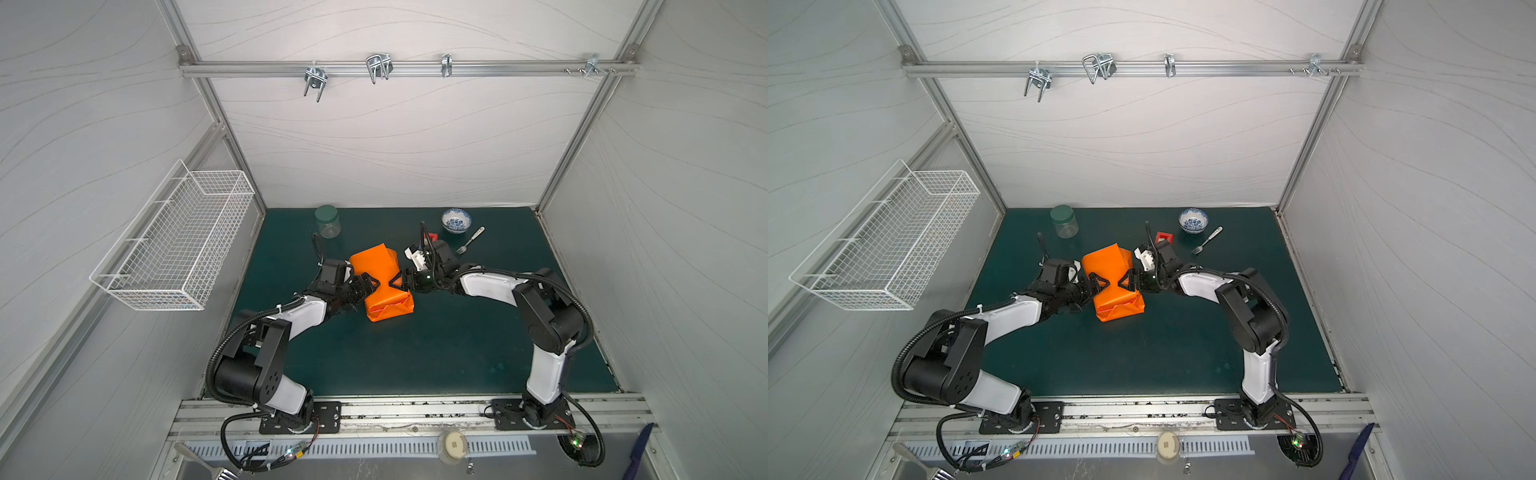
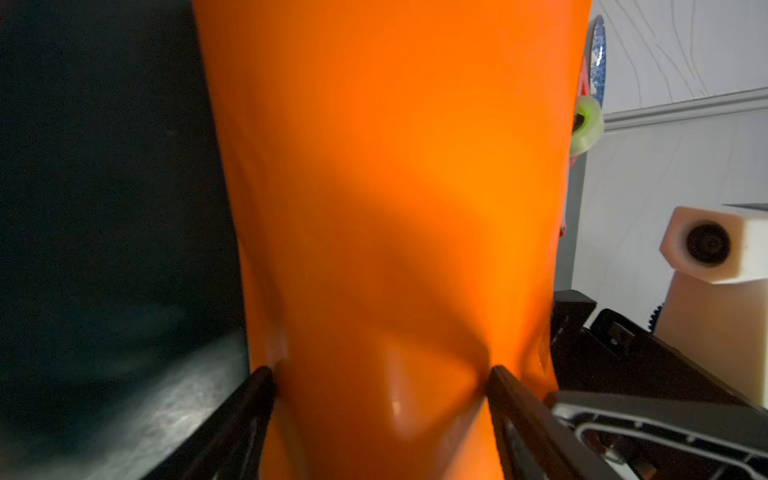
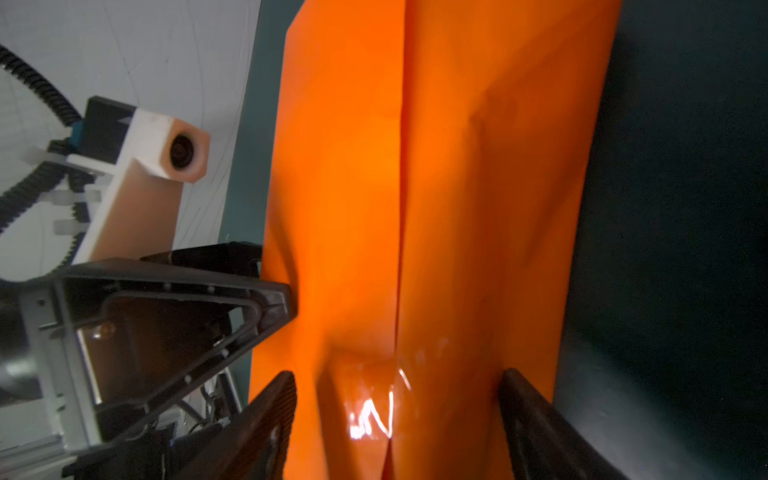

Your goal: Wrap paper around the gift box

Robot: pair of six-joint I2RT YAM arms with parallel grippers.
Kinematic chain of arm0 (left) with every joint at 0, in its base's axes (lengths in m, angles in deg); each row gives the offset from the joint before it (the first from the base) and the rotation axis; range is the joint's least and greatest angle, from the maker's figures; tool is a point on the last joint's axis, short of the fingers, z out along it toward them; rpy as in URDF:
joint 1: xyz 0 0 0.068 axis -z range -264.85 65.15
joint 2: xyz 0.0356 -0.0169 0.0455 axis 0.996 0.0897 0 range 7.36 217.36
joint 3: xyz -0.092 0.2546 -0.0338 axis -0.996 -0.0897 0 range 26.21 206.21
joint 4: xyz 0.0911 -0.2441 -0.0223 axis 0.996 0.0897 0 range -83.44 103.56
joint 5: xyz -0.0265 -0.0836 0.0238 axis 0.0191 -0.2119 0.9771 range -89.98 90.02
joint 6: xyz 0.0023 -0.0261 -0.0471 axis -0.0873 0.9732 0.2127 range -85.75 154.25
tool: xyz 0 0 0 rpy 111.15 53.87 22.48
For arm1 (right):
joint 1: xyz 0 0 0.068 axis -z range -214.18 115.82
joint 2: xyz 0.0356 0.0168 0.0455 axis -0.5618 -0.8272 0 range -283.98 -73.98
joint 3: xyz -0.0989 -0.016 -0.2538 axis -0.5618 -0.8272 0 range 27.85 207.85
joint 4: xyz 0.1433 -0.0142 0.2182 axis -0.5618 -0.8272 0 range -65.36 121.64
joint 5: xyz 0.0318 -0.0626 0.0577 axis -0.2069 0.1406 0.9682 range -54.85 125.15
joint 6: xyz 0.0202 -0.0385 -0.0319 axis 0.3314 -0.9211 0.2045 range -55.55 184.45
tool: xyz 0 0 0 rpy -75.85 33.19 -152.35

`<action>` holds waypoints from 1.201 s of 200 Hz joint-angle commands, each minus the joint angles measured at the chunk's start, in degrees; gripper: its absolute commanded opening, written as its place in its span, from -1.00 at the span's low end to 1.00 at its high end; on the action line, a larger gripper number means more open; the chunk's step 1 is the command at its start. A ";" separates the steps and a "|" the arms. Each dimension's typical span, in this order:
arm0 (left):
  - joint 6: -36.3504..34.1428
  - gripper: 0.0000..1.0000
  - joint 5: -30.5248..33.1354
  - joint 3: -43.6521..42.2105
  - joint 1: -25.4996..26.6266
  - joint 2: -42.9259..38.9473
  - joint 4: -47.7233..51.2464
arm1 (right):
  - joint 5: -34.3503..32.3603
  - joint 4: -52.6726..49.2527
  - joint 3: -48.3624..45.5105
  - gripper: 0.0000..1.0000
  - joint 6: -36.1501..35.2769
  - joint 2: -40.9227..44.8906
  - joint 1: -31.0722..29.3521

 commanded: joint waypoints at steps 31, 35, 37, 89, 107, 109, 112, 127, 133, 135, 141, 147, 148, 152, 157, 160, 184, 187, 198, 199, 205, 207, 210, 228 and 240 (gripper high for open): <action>3.33 0.63 -9.32 -6.35 2.83 -7.97 -6.86 | 4.51 5.13 -14.44 0.51 4.77 13.36 -1.37; 3.68 0.63 -9.35 -7.62 3.12 -9.02 -6.64 | 4.32 5.35 -15.91 0.51 5.11 14.71 -1.48; 3.80 0.63 -9.24 -8.14 3.24 -9.74 -6.50 | 4.19 5.61 -16.58 0.51 5.32 15.30 -1.58; 2.07 0.85 -0.56 -16.46 2.47 -24.51 4.52 | -1.92 -1.20 -25.53 0.67 4.09 26.19 2.52; 0.39 0.89 -0.20 -12.65 -0.44 -23.34 6.13 | -1.21 -1.82 -21.96 0.73 3.60 23.53 4.23; 0.34 0.89 -0.27 -12.12 -0.71 -22.86 6.20 | -1.13 -1.89 -21.41 0.73 3.56 23.00 4.30; 0.32 0.89 -0.50 -11.29 -1.09 -22.01 6.16 | -0.89 -1.91 -20.56 0.74 3.69 22.26 4.40; 0.17 0.89 -2.68 -6.71 -1.72 -16.66 4.80 | 1.06 -0.33 -16.60 0.76 5.01 17.62 4.56; -0.01 0.88 -3.50 -4.76 -1.73 -13.89 5.02 | 1.21 -0.04 -14.89 0.77 5.43 16.01 4.54; -0.02 0.87 -3.80 -4.19 -1.71 -13.03 4.89 | 1.26 0.00 -14.37 0.77 5.71 15.34 4.53; 0.60 0.85 -5.28 -2.92 -1.68 -10.44 3.64 | 1.60 0.51 -13.15 0.78 6.21 13.76 4.58; 1.73 0.83 -6.77 -2.15 -1.65 -8.17 1.72 | 1.70 0.78 -12.05 0.78 6.47 12.47 4.55; 1.82 0.83 -6.93 -2.12 -1.65 -7.82 1.38 | 1.68 0.80 -11.80 0.78 6.50 12.24 4.54; 2.64 0.82 -7.58 -1.94 -1.65 -6.74 0.15 | 1.72 0.66 -10.99 0.78 6.78 11.32 4.53; 3.51 0.82 -7.97 -1.68 -1.56 -5.48 -0.91 | 2.08 0.56 -10.25 0.78 7.22 10.40 4.53; 3.88 0.81 -8.18 -1.58 -1.51 -4.85 -1.36 | 2.28 0.74 -9.91 0.78 7.51 9.95 4.47; 4.00 0.81 -7.29 -2.39 -0.62 -5.35 -1.09 | 0.94 0.33 -10.04 0.78 7.96 9.36 3.76; 3.98 0.82 -7.03 -2.51 -0.45 -5.62 -1.04 | 0.69 0.29 -10.31 0.78 7.90 9.53 3.71; 4.42 0.83 -6.64 -3.05 0.10 -5.85 -1.72 | 0.52 0.67 -10.98 0.78 7.98 9.43 3.41; 4.52 0.83 -6.69 -3.06 0.11 -5.82 -1.84 | 0.56 0.74 -11.01 0.78 8.05 9.40 3.36; 4.98 0.83 -7.19 -3.00 0.20 -5.36 -2.23 | 1.11 1.57 -11.18 0.78 8.46 9.05 3.30; 5.20 0.83 -7.40 -2.98 0.24 -5.14 -2.50 | 1.35 1.99 -11.25 0.78 8.64 8.85 3.17; 5.54 0.82 -7.80 -2.98 0.28 -4.83 -3.15 | 1.79 2.86 -11.36 0.78 8.98 8.66 3.12; 7.13 0.82 -9.23 -2.53 0.59 -2.77 -6.12 | 3.40 5.54 -10.78 0.77 10.44 7.28 2.41; 7.43 0.81 -9.82 -1.65 0.73 -1.57 -6.91 | 4.19 6.05 -9.71 0.78 11.22 6.59 2.14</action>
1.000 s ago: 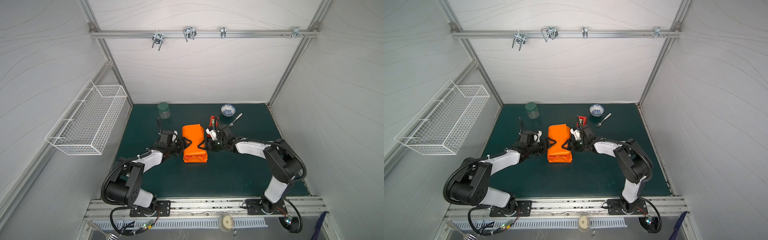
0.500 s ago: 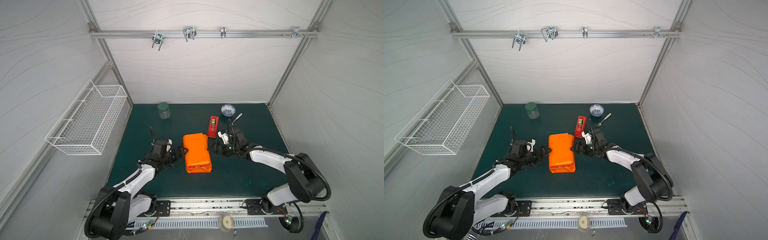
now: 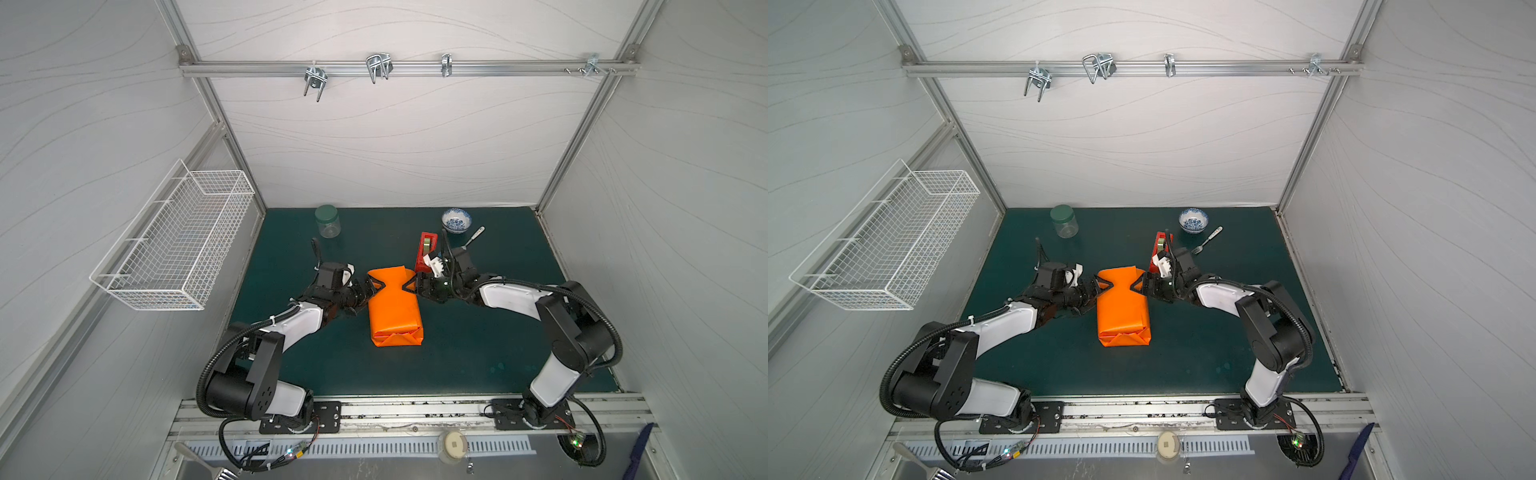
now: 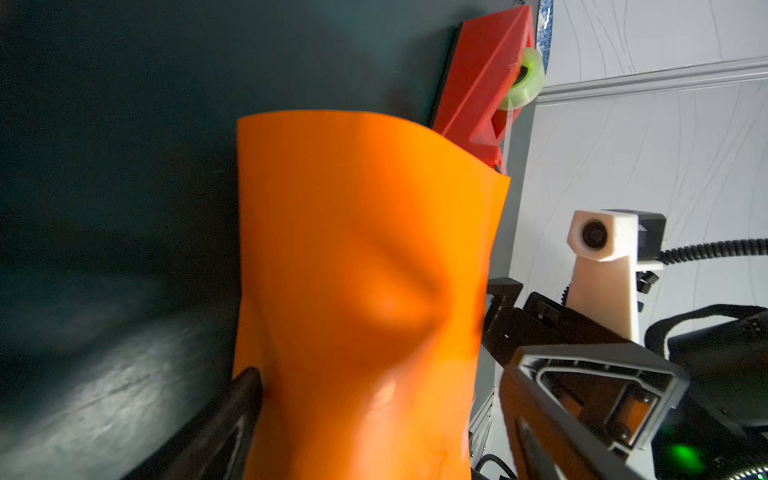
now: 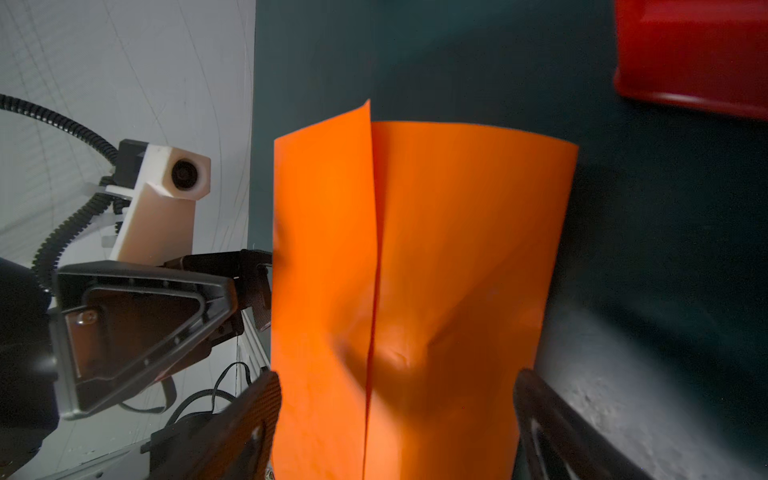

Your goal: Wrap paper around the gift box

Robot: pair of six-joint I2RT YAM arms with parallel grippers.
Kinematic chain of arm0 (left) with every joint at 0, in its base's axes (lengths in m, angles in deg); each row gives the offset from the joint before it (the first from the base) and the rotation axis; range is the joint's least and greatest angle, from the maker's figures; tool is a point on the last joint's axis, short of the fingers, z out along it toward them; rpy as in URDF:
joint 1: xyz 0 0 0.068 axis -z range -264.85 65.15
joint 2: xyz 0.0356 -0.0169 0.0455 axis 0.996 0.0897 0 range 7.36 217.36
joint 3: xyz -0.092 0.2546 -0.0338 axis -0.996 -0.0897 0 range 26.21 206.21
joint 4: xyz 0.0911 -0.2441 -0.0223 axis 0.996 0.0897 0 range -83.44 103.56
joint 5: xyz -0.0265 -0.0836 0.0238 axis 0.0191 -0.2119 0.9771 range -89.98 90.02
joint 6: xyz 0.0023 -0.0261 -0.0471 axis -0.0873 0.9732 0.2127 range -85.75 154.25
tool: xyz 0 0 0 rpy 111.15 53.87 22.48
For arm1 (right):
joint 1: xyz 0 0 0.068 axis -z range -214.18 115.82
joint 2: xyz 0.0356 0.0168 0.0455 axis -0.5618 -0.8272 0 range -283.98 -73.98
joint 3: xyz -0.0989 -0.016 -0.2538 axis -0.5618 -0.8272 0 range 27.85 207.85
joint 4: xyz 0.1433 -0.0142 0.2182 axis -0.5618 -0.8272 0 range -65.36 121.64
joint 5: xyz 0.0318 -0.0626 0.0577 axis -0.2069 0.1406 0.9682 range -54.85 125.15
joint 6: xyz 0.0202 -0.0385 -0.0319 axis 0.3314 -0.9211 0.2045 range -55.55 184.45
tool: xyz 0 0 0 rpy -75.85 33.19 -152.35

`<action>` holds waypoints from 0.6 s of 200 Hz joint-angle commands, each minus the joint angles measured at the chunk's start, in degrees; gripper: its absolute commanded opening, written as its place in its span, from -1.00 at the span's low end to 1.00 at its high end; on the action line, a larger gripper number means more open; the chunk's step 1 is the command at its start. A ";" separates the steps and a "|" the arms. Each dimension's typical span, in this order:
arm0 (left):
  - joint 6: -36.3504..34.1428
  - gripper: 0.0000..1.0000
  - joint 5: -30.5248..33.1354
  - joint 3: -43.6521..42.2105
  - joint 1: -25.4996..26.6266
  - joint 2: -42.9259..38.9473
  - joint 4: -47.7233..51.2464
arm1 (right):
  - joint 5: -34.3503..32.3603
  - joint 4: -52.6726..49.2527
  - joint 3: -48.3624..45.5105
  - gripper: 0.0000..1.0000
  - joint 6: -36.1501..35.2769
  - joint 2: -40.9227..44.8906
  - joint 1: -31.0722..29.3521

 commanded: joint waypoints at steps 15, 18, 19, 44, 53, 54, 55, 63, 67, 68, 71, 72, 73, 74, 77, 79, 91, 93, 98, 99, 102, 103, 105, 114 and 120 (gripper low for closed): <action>2.87 0.80 -2.93 2.44 0.46 3.40 -6.01 | 2.97 4.64 1.97 0.76 3.48 -2.14 -1.05; 2.99 0.80 -3.08 2.78 0.46 3.49 -6.10 | 3.01 4.60 2.22 0.76 3.50 -2.07 -0.99; 2.99 0.80 -3.11 2.88 0.46 3.51 -6.10 | 3.02 4.59 2.36 0.76 3.59 -2.01 -0.98; 2.98 0.78 -4.03 5.37 0.41 2.88 -5.29 | 3.54 4.56 4.02 0.74 3.61 -0.95 -1.13; 2.61 0.78 -3.79 6.23 0.38 2.03 -4.20 | 3.45 4.70 4.32 0.74 3.66 -0.29 -1.07; 2.53 0.78 -3.78 6.32 0.38 1.94 -4.06 | 3.41 4.73 4.37 0.74 3.62 -0.19 -1.06; 2.50 0.78 -3.73 6.45 0.38 1.85 -3.90 | 3.44 4.74 4.40 0.74 3.65 -0.10 -1.06; 2.12 0.78 -3.55 7.20 0.38 1.06 -2.89 | 3.39 4.92 4.64 0.74 3.50 0.65 -1.14; 1.91 0.78 -3.42 7.62 0.38 0.70 -2.39 | 3.38 4.98 4.68 0.74 3.61 0.92 -1.11; 1.79 0.78 -3.42 7.72 0.38 0.62 -2.32 | 3.38 5.00 4.73 0.73 3.64 1.03 -1.17; 1.72 0.78 -3.45 8.04 0.33 0.36 -1.96 | 3.31 5.06 4.77 0.73 3.64 1.28 -1.22; 1.65 0.78 -3.43 8.10 0.35 0.31 -1.84 | 3.30 5.08 4.81 0.73 3.66 1.34 -1.22; 1.62 0.78 -3.42 8.14 0.37 0.25 -1.78 | 3.30 5.10 4.84 0.73 3.67 1.41 -1.23; 1.60 0.78 -3.42 8.33 0.37 0.17 -1.70 | 3.34 5.15 4.85 0.73 3.58 1.49 -1.23; 1.58 0.78 -3.46 8.61 0.38 -0.01 -1.46 | 3.34 5.22 4.92 0.74 3.47 1.63 -1.29; 1.52 0.78 -3.56 8.83 0.38 -0.13 -1.32 | 3.30 5.27 4.94 0.73 3.49 1.90 -1.27; 0.94 0.78 -3.68 10.01 0.29 -0.92 -0.10 | 3.34 5.76 5.04 0.73 3.69 2.70 -1.47; 0.83 0.78 -3.61 10.19 0.29 -1.06 -0.02 | 3.30 5.91 5.04 0.73 3.72 2.78 -1.49; 0.67 0.78 -3.59 10.56 0.29 -1.49 0.46 | 3.29 6.18 4.97 0.73 3.79 3.12 -1.53; 0.64 0.78 -3.59 10.64 0.29 -1.53 0.56 | 3.29 6.26 4.96 0.73 3.82 3.27 -1.56; 0.54 0.78 -3.59 10.80 0.29 -1.71 0.72 | 3.33 6.45 4.95 0.73 3.77 3.45 -1.64; 0.49 0.78 -3.59 10.89 0.29 -1.78 0.82 | 3.31 6.48 4.95 0.73 3.77 3.52 -1.61; 0.45 0.78 -3.59 11.07 0.27 -1.89 1.01 | 3.25 6.57 4.95 0.73 3.72 3.62 -1.65; 0.12 0.78 -3.51 11.75 0.29 -2.59 1.72 | 3.05 6.86 4.95 0.73 3.45 4.39 -1.79; -0.10 0.78 -3.52 12.22 0.29 -2.99 2.08 | 2.75 7.03 4.95 0.73 3.13 4.85 -1.92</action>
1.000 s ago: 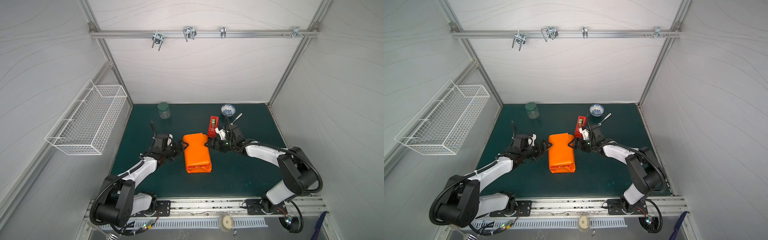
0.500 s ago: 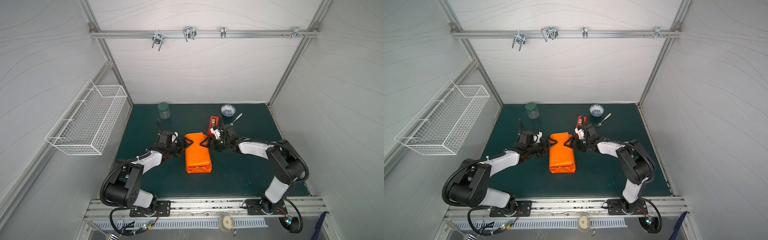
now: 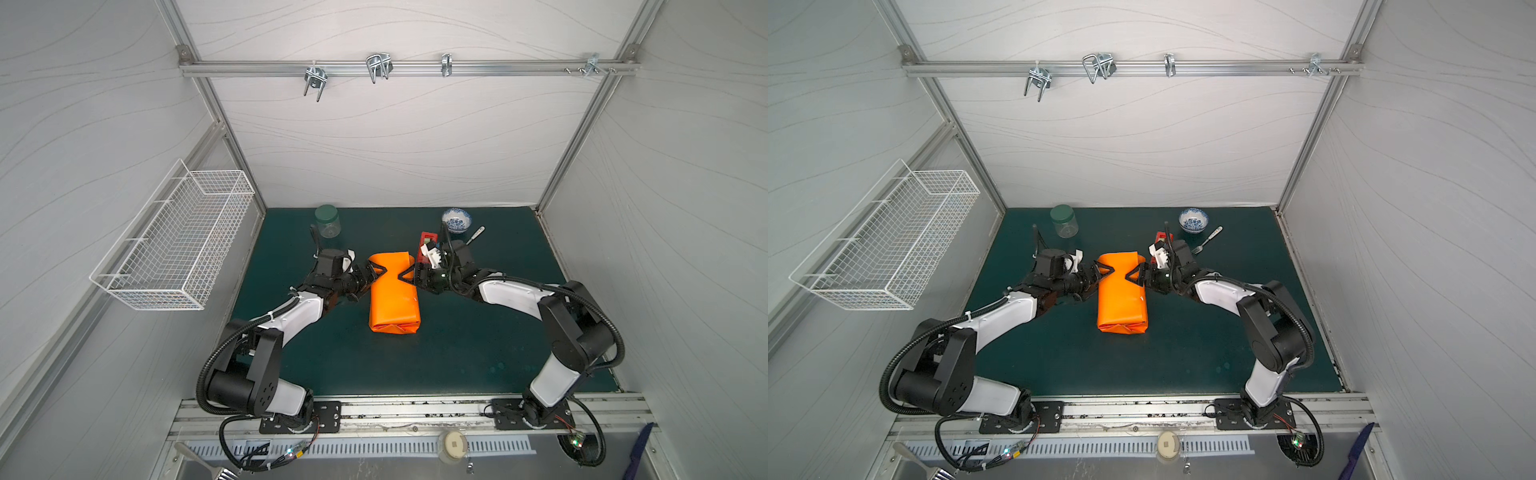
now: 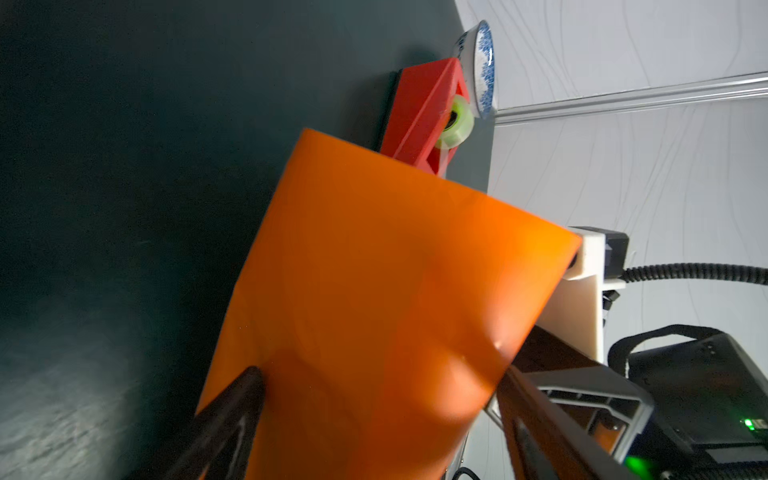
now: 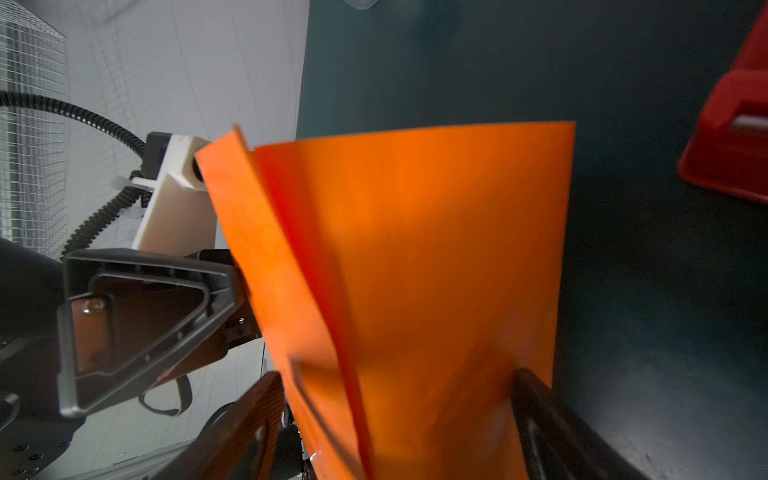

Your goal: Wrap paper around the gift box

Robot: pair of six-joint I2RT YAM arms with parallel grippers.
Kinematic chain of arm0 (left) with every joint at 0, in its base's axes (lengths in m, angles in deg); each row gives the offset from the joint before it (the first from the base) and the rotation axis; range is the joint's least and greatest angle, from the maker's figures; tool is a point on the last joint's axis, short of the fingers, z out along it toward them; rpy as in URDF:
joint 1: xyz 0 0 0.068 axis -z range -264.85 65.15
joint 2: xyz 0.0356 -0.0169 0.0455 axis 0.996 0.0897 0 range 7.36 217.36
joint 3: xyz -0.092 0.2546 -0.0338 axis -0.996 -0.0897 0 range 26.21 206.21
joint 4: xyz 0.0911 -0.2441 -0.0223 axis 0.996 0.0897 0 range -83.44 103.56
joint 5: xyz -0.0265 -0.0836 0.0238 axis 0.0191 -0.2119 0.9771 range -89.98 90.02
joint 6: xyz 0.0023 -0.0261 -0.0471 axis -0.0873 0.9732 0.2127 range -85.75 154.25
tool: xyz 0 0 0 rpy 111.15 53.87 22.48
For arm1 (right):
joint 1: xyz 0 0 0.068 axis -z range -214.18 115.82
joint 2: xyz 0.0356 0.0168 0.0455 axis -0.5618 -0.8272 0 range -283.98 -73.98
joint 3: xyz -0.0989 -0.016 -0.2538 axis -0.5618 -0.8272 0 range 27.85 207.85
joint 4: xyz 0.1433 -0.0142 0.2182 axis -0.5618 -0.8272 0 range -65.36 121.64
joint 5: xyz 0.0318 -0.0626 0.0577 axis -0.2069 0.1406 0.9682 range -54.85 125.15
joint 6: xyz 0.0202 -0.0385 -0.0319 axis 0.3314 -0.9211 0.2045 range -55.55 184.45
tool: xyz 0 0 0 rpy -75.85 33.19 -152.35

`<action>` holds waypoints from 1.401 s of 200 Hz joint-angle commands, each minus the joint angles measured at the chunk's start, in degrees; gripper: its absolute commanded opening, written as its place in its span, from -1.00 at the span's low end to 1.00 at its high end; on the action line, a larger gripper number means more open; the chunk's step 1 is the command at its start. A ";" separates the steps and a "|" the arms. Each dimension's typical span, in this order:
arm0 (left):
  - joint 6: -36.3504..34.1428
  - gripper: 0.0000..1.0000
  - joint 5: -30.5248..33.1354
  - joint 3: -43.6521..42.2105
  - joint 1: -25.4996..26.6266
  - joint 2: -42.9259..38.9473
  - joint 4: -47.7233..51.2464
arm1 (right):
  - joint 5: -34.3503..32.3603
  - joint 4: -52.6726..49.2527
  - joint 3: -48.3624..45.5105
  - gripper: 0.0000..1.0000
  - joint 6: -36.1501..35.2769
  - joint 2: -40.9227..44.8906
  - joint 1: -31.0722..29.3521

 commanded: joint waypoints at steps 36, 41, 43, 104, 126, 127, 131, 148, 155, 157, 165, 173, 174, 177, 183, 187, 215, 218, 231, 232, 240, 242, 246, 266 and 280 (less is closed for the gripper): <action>-3.30 0.79 -2.30 6.32 0.73 -4.64 2.47 | 1.74 5.42 1.85 0.73 -2.26 5.41 -1.78; -3.49 0.79 -2.25 6.33 0.73 -4.82 2.60 | 1.67 5.70 1.87 0.73 -2.54 5.63 -1.76; -3.55 0.79 -2.32 6.38 0.73 -4.89 2.57 | 1.65 5.84 1.85 0.73 -2.64 5.61 -1.79; -5.95 0.78 -1.34 7.15 0.73 -5.93 5.86 | 0.58 8.72 0.75 0.72 -7.00 7.23 -2.35; -7.06 0.72 -0.43 6.54 0.73 -6.96 6.78 | -0.41 11.32 -1.28 0.72 -8.66 7.93 -3.06; -7.12 0.72 -0.42 6.53 0.73 -7.05 6.78 | -0.44 11.47 -1.39 0.72 -8.80 7.96 -3.09; -7.35 0.71 -0.45 6.22 0.73 -7.25 6.66 | -0.66 11.94 -1.68 0.72 -9.21 7.98 -3.16; -7.88 0.64 -0.38 4.92 0.73 -7.86 5.90 | -1.83 14.03 -3.43 0.70 -11.02 8.32 -4.10; -7.91 0.59 -0.36 4.25 0.73 -8.18 5.32 | -2.31 15.02 -4.13 0.69 -11.82 8.34 -4.47; -7.91 0.57 -0.33 4.00 0.73 -8.28 5.19 | -2.49 15.35 -4.44 0.69 -11.97 8.38 -4.56; -7.96 0.52 -0.26 3.22 0.77 -8.66 4.83 | -3.18 16.44 -5.43 0.68 -12.83 8.56 -5.01; -8.13 0.45 -0.37 2.59 0.81 -9.15 4.34 | -3.83 17.21 -6.36 0.67 -13.53 8.68 -5.43; -8.18 0.44 -0.30 2.44 0.81 -9.24 4.29 | -3.99 17.23 -6.43 0.67 -13.57 8.68 -5.46; -8.21 0.42 -0.24 2.18 0.81 -9.32 4.24 | -4.27 17.29 -6.68 0.67 -13.68 8.68 -5.59; -8.35 0.38 -0.11 1.62 0.90 -9.74 4.19 | -4.65 17.49 -7.19 0.66 -13.70 8.77 -5.75; -8.53 0.37 -0.09 1.32 1.03 -10.00 4.18 | -4.87 17.65 -7.72 0.64 -13.75 8.87 -5.90; -10.97 0.31 2.24 -0.78 2.16 -12.06 6.36 | -7.69 17.64 -9.99 0.60 -13.22 10.09 -7.00; -11.29 0.31 2.65 -0.97 2.29 -12.29 6.61 | -8.20 17.31 -10.28 0.59 -13.30 10.36 -7.22; -12.25 0.28 4.44 -2.51 2.90 -13.30 7.35 | -11.75 15.24 -11.00 0.57 -13.51 11.45 -8.38; -12.35 0.28 4.57 -2.61 2.95 -13.34 7.46 | -12.00 15.06 -11.08 0.57 -13.51 11.60 -8.48; -12.84 0.26 5.51 -3.38 3.26 -13.81 7.72 | -14.27 13.93 -11.56 0.55 -13.52 12.37 -9.25; -12.99 0.25 5.78 -3.58 3.31 -13.92 7.72 | -15.19 13.50 -11.64 0.55 -13.54 12.66 -9.40; -13.27 0.23 6.29 -3.96 3.42 -14.15 8.07 | -16.77 12.38 -11.62 0.54 -13.53 12.99 -9.92; -14.63 0.17 8.43 -4.99 3.96 -14.45 8.76 | -25.53 5.96 -10.47 0.49 -14.96 14.14 -12.34; -15.41 0.14 9.21 -4.97 4.15 -14.07 9.46 | -29.75 2.05 -8.66 0.45 -15.58 13.45 -13.26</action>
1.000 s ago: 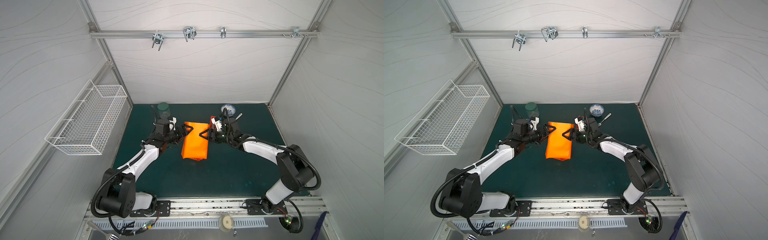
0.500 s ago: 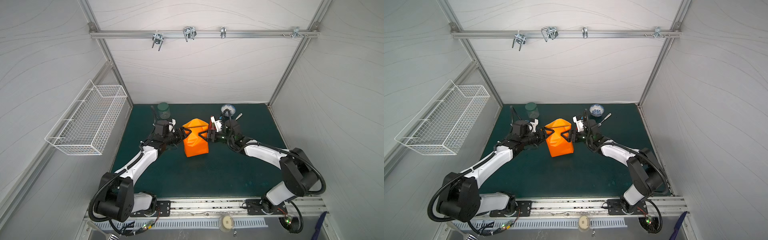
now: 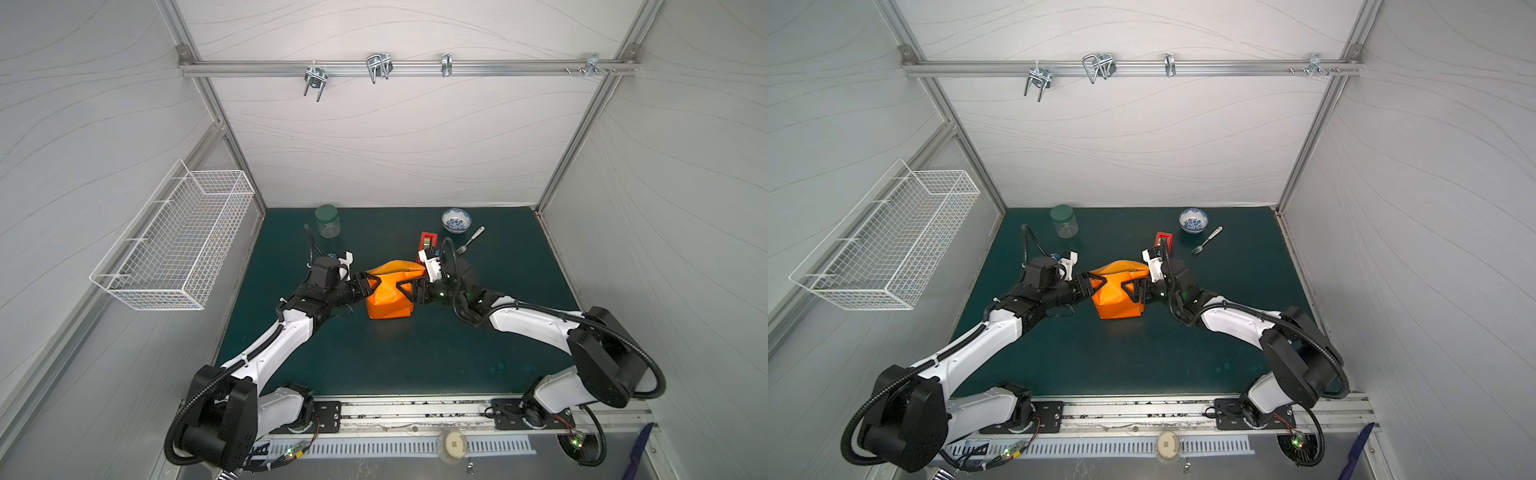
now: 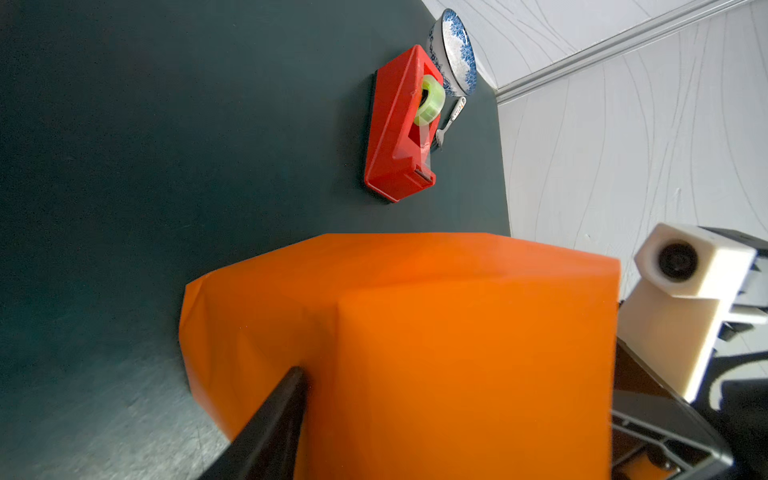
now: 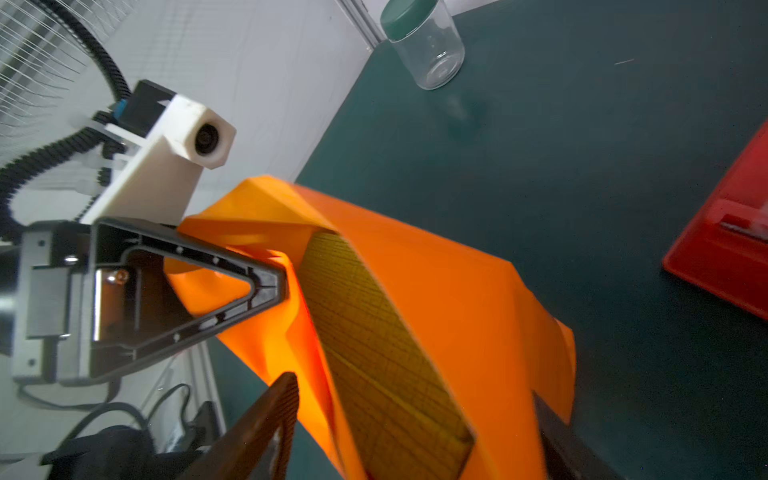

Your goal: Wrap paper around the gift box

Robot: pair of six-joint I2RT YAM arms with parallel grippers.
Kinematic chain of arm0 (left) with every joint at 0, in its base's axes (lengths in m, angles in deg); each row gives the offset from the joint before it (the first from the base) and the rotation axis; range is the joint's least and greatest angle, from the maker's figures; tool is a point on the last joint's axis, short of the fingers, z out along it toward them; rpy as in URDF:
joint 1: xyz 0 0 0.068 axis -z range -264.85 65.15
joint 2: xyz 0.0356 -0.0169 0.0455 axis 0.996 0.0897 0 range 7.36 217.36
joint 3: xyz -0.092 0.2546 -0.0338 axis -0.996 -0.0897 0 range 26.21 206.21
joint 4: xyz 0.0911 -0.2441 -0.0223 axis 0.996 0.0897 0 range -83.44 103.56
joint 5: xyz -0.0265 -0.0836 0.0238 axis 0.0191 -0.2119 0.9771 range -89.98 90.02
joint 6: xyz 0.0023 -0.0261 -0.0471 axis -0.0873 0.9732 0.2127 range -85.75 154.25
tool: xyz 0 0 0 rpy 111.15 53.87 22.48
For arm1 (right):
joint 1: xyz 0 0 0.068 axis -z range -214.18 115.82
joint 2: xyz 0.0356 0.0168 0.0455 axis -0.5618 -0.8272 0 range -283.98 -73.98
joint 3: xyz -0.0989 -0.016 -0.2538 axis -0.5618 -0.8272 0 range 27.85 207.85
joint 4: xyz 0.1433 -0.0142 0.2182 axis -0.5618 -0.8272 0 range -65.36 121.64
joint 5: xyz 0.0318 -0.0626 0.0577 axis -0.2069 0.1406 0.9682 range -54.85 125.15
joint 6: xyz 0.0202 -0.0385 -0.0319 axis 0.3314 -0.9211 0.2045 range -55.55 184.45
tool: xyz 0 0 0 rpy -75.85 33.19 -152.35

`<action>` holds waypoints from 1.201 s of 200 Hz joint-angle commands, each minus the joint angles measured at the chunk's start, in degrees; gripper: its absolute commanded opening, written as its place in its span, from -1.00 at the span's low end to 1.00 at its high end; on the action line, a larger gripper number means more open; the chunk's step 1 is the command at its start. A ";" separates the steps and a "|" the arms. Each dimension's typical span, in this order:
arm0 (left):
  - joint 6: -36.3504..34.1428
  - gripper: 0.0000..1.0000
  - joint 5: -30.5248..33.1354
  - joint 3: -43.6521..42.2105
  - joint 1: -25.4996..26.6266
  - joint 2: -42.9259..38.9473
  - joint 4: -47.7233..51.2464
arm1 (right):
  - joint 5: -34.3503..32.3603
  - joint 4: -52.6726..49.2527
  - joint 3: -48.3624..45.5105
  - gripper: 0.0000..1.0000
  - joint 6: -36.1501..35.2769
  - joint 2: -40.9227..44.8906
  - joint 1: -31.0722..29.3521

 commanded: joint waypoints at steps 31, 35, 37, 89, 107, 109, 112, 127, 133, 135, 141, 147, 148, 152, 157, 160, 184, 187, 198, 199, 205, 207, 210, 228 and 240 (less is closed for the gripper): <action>-2.86 0.16 2.22 0.87 1.05 0.52 0.16 | -12.92 -11.87 4.97 0.30 -0.96 -1.57 -2.52; -2.71 0.18 2.37 1.03 1.07 0.49 0.21 | -13.43 -12.15 4.93 0.28 -0.93 -1.63 -2.52; -2.67 0.18 2.40 1.14 1.05 0.37 0.22 | -13.63 -12.26 4.89 0.28 -0.97 -1.77 -2.50; -3.06 0.73 6.40 -2.54 1.54 -7.75 0.55 | -16.04 -14.61 5.43 0.12 -2.14 -2.84 -2.54; -4.47 0.83 9.56 -5.31 2.68 -10.33 0.58 | -15.80 -14.85 6.15 0.07 -2.94 -3.07 -2.43; -4.60 0.84 9.80 -5.54 2.77 -10.49 0.53 | -15.74 -14.89 6.12 0.07 -2.95 -3.19 -2.46; -4.85 0.85 10.08 -5.89 2.88 -10.67 0.39 | -15.71 -15.02 6.26 0.07 -3.03 -3.17 -2.41; -6.00 0.86 10.55 -6.38 3.39 -10.78 0.50 | -15.52 -15.33 6.79 0.05 -3.75 -3.27 -2.45; -6.52 0.86 10.65 -6.17 3.65 -10.53 0.25 | -15.43 -15.40 6.97 0.04 -4.02 -3.29 -2.41; -6.68 0.86 10.66 -6.15 3.79 -10.39 0.23 | -15.34 -15.42 7.05 0.04 -4.05 -3.26 -2.41; -7.08 0.86 11.00 -6.00 4.10 -9.88 -0.04 | -15.42 -15.55 7.16 0.04 -4.24 -3.34 -2.43; -7.29 0.85 11.67 -5.48 4.34 -9.22 -0.05 | -15.24 -15.46 7.17 0.04 -4.42 -3.36 -2.42; -7.30 0.85 11.74 -5.42 4.36 -9.11 -0.09 | -15.20 -15.46 7.17 0.04 -4.43 -3.38 -2.41; -7.39 0.83 12.03 -5.12 4.38 -8.59 -0.11 | -15.13 -15.47 7.25 0.04 -4.61 -3.40 -2.42; -7.41 0.80 12.40 -4.59 4.37 -7.75 -0.11 | -15.07 -15.46 7.26 0.03 -4.94 -3.33 -2.46; -7.40 0.79 12.63 -4.22 4.34 -7.23 -0.33 | -15.03 -15.39 7.26 0.03 -5.08 -3.37 -2.44; -7.14 0.67 13.09 -1.14 4.39 -3.01 -0.81 | -14.67 -15.29 7.08 0.03 -6.35 -3.38 -2.35; -7.09 0.67 13.13 -0.75 4.39 -2.60 -0.83 | -14.67 -15.31 7.08 0.03 -6.48 -3.39 -2.32; -7.29 0.61 13.50 0.32 4.39 -1.29 -1.23 | -14.50 -15.29 7.08 0.03 -6.94 -3.39 -2.24; -7.30 0.60 13.53 0.39 4.39 -1.19 -1.25 | -14.53 -15.33 7.08 0.03 -6.96 -3.35 -2.24; -7.40 0.57 14.09 0.77 4.39 -0.60 -1.57 | -14.46 -15.29 7.15 0.03 -7.23 -3.40 -2.23; -7.47 0.56 14.33 0.82 4.39 -0.39 -1.61 | -14.46 -15.29 7.16 0.03 -7.36 -3.45 -2.23; -7.49 0.54 14.72 0.91 4.39 -0.09 -1.69 | -14.48 -15.33 7.17 0.03 -7.49 -3.42 -2.20; -8.56 0.45 16.60 1.39 4.39 1.08 -1.68 | -14.50 -15.76 7.67 0.03 -8.36 -3.70 -1.98; -9.24 0.41 17.93 1.34 4.39 1.33 -1.51 | -14.71 -16.03 8.01 0.03 -9.17 -3.78 -1.80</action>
